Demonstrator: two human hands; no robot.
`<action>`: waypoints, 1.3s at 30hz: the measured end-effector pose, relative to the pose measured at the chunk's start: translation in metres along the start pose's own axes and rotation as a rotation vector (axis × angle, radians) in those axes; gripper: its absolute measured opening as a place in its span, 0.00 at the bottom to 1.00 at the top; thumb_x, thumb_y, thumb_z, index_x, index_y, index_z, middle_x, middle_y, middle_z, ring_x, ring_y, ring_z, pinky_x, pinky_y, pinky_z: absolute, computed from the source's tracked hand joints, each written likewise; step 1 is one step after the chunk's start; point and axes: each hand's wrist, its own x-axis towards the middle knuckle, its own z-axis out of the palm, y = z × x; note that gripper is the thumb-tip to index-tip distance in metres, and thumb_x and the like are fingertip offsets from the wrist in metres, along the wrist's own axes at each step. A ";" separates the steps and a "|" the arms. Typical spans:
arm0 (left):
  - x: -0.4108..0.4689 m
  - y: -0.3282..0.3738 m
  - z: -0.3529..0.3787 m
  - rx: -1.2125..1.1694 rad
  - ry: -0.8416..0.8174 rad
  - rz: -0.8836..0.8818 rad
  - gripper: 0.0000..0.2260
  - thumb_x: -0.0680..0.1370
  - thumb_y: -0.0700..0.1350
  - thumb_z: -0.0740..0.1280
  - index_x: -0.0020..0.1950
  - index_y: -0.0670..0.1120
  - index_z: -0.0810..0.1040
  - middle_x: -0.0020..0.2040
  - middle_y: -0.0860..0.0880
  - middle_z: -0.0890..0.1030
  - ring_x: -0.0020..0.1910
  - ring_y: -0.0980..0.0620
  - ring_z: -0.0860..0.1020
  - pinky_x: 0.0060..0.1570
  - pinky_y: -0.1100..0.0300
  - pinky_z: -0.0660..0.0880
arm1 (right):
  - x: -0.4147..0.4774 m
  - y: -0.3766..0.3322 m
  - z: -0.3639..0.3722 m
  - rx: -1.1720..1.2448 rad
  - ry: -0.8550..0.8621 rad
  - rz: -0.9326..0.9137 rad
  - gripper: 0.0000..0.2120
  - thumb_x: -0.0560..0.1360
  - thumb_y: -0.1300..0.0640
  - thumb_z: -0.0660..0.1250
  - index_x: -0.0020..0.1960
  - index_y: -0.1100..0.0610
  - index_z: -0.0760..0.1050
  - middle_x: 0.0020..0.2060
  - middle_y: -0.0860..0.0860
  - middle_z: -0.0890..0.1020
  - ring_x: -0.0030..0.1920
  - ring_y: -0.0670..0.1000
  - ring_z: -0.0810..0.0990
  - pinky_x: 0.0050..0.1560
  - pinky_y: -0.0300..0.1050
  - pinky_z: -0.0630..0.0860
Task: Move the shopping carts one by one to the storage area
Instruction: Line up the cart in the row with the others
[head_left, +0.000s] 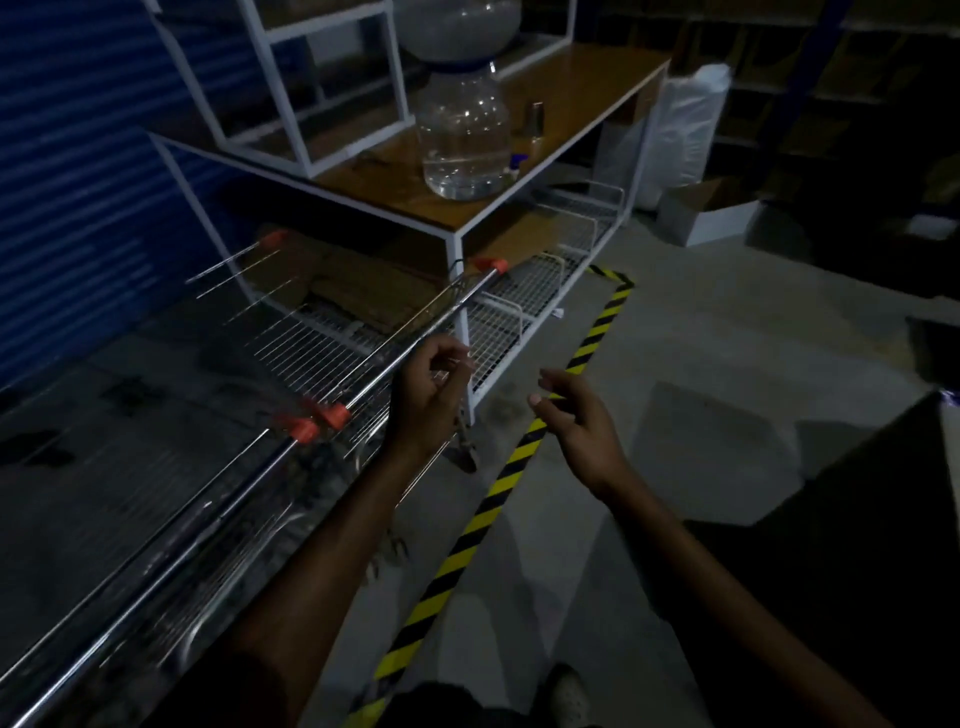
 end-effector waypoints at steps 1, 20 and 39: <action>0.008 -0.002 0.003 0.008 0.019 -0.017 0.06 0.76 0.47 0.66 0.51 0.49 0.78 0.48 0.52 0.81 0.49 0.55 0.79 0.46 0.62 0.75 | 0.017 -0.003 -0.005 -0.012 -0.017 -0.010 0.24 0.78 0.46 0.68 0.72 0.54 0.71 0.67 0.50 0.77 0.64 0.51 0.77 0.62 0.54 0.76; 0.171 -0.121 -0.013 0.256 0.383 -0.259 0.04 0.78 0.47 0.69 0.49 0.48 0.77 0.47 0.50 0.81 0.48 0.54 0.79 0.45 0.63 0.75 | 0.303 0.004 0.061 -0.128 -0.451 -0.246 0.23 0.79 0.44 0.67 0.70 0.52 0.72 0.62 0.44 0.78 0.60 0.46 0.79 0.60 0.54 0.78; 0.171 -0.160 -0.003 1.064 0.402 -0.967 0.25 0.76 0.62 0.55 0.52 0.47 0.84 0.51 0.43 0.84 0.52 0.39 0.82 0.50 0.50 0.79 | 0.454 0.101 0.099 -0.825 -0.695 -0.830 0.36 0.77 0.27 0.49 0.36 0.54 0.80 0.24 0.50 0.77 0.29 0.53 0.80 0.38 0.46 0.75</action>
